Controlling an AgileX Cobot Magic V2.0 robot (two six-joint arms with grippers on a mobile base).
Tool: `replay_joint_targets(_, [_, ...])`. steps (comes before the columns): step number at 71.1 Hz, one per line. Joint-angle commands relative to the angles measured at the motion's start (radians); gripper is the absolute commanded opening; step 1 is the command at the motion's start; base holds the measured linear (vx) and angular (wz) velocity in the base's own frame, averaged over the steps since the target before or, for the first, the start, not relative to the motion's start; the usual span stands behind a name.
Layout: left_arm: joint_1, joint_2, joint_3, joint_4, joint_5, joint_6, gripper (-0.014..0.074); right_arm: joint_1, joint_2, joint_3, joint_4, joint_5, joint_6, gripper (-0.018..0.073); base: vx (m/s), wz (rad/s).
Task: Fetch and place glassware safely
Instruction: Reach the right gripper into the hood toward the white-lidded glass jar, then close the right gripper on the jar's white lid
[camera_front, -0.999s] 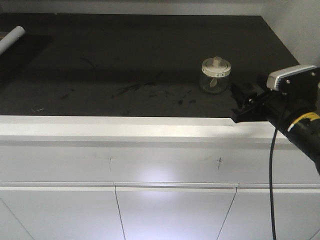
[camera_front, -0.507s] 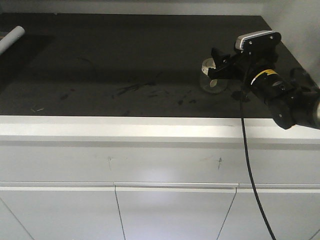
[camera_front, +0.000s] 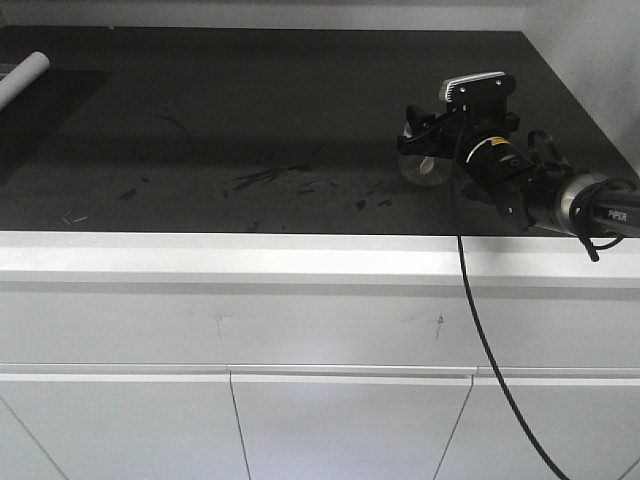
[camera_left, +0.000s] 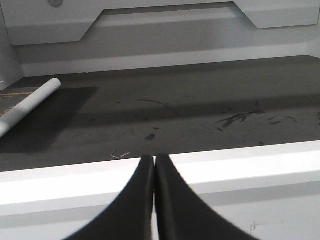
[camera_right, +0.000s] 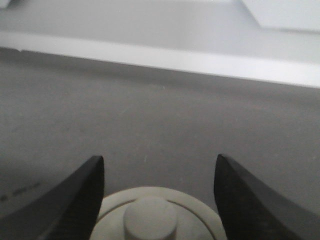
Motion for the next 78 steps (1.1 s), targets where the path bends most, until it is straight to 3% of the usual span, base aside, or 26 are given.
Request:
replay_joint_targets(1, [0.003,0.001,-0.026,-0.007,-0.072,-0.009,-0.0007,0.0,-0.048,-0.037,0.005,-0.043,0.0,0.046,0.0,0.0])
replay_joint_targets(11, [0.003,0.001,-0.026,-0.007,-0.072,-0.009,-0.0007,0.0,-0.04,-0.037,0.005,-0.039,0.0,0.0438,0.0,0.0])
replay_joint_targets(17, [0.003,0.001,-0.026,-0.007,-0.072,-0.009,-0.0007,0.0,-0.04,-0.037,0.005,-0.039,0.0,0.0375,0.0,0.0])
replay_joint_targets(24, [0.003,0.001,-0.026,-0.007,-0.072,-0.009,-0.0007,0.0,-0.04,-0.037,0.005,-0.039,0.0,0.0238,0.0,0.0])
replay_joint_targets(33, [0.003,0.001,-0.026,-0.007,-0.072,-0.009,-0.0007,0.0,-0.04,-0.037,0.005,-0.04,0.0,-0.0015,0.0,0.0])
replay_joint_targets(60, [0.003,0.001,-0.026,-0.007,-0.072,-0.009,-0.0007,0.0,-0.103,-0.036,0.005,-0.024,0.004,-0.0006,0.0,0.0])
replay_joint_targets(78, [0.003,0.001,-0.026,-0.007,-0.072,-0.009,-0.0007,0.0,-0.237,-0.034,0.005,0.138,0.015,-0.0003,0.0,0.0])
